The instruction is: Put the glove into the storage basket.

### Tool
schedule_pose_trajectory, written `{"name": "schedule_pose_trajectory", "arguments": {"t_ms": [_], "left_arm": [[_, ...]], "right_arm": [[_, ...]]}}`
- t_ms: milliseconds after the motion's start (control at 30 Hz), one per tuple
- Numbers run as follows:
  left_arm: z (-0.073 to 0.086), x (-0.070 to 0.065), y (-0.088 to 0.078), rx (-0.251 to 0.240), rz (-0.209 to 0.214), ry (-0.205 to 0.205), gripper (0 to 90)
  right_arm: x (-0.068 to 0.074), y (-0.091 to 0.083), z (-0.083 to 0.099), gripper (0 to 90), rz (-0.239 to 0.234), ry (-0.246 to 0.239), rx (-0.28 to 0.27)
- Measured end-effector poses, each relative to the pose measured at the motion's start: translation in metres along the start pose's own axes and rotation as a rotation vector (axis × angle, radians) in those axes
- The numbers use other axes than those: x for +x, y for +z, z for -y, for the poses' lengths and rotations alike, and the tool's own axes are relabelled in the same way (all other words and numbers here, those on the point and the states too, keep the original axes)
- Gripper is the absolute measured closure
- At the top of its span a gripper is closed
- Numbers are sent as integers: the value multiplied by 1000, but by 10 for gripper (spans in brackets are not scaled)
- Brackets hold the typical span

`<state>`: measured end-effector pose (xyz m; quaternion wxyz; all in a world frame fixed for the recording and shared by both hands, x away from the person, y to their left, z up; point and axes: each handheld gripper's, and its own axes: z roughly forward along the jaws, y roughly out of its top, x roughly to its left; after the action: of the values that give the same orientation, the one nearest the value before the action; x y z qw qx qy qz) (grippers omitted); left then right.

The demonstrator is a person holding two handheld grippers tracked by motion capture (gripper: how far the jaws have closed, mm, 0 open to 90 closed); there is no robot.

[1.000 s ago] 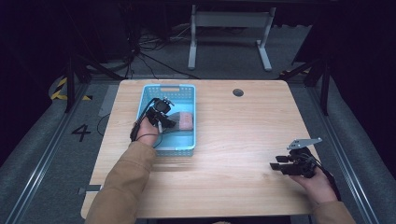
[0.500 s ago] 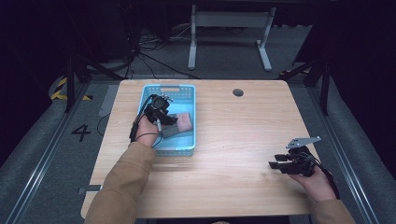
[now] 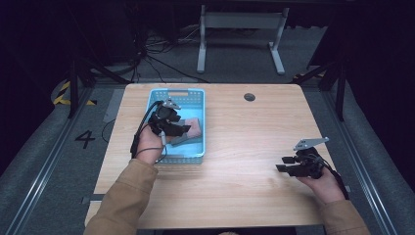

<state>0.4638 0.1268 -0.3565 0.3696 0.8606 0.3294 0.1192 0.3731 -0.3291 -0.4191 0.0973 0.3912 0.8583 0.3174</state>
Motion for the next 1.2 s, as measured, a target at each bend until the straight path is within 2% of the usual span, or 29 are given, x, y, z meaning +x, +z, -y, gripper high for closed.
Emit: {"name": "schedule_pose_trajectory", "arguments": {"t_ms": [267, 633, 833, 1200], "left_arm": [[8, -24, -20, -24, 49, 45, 431], [23, -54, -34, -60, 123, 88, 420], [33, -70, -33, -44, 171, 94, 414], [51, -95, -19, -19, 201, 107, 410]], "right_arm": [[1, 6, -6, 546, -14, -14, 4], [-1, 8, -5, 541, -21, -17, 4], [-3, 5, -3, 542, -16, -9, 0], [-4, 6, -2, 541, -16, -10, -1]]}}
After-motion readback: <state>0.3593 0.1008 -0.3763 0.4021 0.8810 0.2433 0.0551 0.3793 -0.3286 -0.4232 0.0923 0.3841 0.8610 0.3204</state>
